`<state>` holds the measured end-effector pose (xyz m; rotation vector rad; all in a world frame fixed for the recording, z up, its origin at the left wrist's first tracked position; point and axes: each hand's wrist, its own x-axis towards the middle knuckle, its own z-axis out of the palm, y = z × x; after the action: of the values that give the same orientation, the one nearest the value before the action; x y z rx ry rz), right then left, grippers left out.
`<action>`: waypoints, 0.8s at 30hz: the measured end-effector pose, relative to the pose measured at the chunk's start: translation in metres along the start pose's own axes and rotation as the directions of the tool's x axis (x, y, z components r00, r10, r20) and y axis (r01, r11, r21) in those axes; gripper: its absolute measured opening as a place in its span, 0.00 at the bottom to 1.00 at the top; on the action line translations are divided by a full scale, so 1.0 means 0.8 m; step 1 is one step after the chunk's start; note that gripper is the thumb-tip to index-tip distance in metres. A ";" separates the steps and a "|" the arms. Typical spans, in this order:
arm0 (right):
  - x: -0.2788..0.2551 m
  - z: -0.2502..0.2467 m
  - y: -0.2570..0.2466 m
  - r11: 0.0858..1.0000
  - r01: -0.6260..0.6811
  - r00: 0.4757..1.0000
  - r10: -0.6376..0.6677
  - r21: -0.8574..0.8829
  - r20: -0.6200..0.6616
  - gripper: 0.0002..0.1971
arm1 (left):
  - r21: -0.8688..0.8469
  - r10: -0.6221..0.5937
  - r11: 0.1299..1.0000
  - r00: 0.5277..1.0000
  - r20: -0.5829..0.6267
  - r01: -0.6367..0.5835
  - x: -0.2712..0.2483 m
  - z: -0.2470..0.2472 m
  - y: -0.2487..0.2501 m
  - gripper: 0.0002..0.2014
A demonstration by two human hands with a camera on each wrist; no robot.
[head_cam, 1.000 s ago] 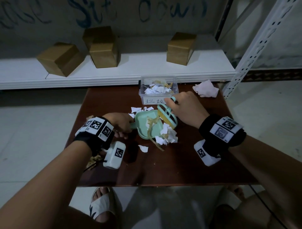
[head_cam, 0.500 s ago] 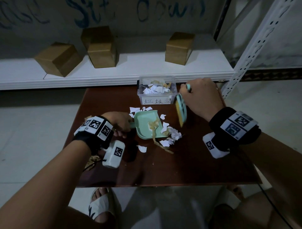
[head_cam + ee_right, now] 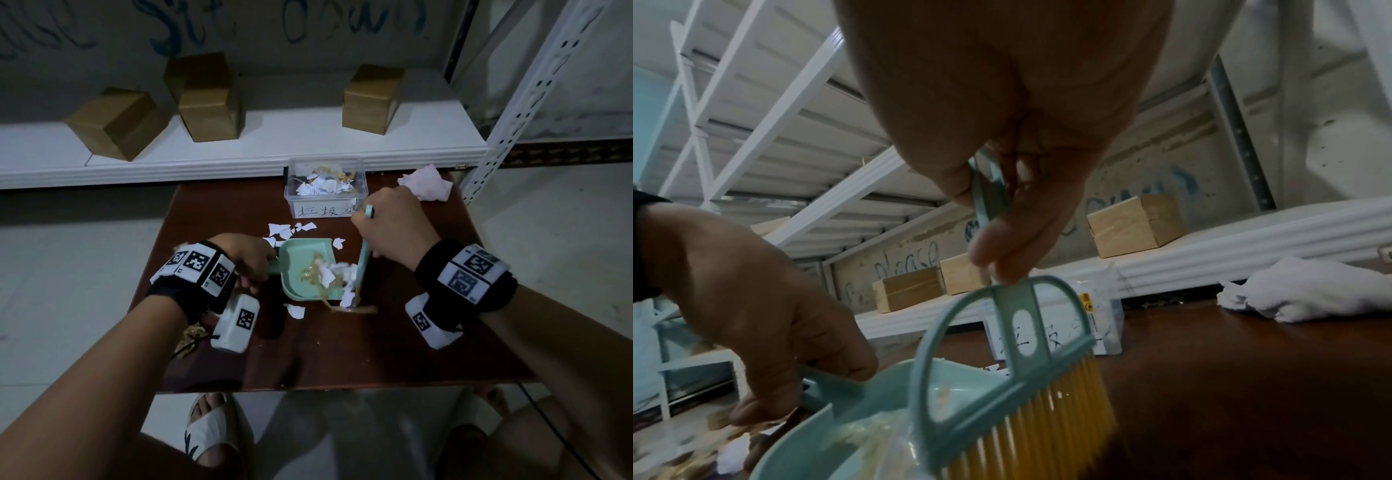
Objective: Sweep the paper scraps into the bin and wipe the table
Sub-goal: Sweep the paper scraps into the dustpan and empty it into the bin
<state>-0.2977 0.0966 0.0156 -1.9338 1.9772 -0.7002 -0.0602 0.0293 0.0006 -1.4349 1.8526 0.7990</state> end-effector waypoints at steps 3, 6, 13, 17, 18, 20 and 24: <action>0.001 0.001 -0.001 0.997 0.054 0.998 -0.052 0.061 -0.027 0.18 | -0.026 0.011 1.000 1.000 0.012 -0.010 0.002 0.003 0.002 0.15; 0.001 0.006 -0.005 0.989 0.057 0.998 -0.053 0.135 -0.028 0.17 | -0.054 0.021 0.998 1.000 0.018 -0.020 0.006 0.007 0.004 0.17; 0.002 0.001 -0.007 0.972 0.145 0.982 -0.119 0.186 -0.146 0.14 | -0.178 0.044 0.983 0.999 0.032 -0.037 0.011 0.012 0.005 0.13; 0.003 -0.015 -0.006 0.963 0.184 0.962 -0.136 0.195 -0.238 0.14 | -0.319 0.109 0.941 0.993 -0.038 -0.116 0.009 0.007 -0.001 0.12; 0.004 -0.019 -0.005 0.959 0.186 0.957 -0.128 0.212 -0.262 0.14 | -0.363 0.123 0.923 0.991 -0.042 -0.130 0.008 0.004 -0.001 0.12; 0.006 -0.027 -0.003 0.953 0.200 0.939 -0.120 0.227 -0.322 0.14 | -0.435 0.132 0.889 0.990 -0.057 -0.143 0.005 0.000 -0.003 0.10; 0.012 -0.039 0.001 0.956 0.235 0.870 -0.124 0.178 -0.478 0.15 | -0.505 0.164 0.843 0.983 -0.086 -0.185 0.000 -0.003 -0.006 0.07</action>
<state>-0.3153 0.0912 0.0431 -1.9529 1.8542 -1.4963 -0.0559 0.0264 0.0012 -1.6127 1.9044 1.4516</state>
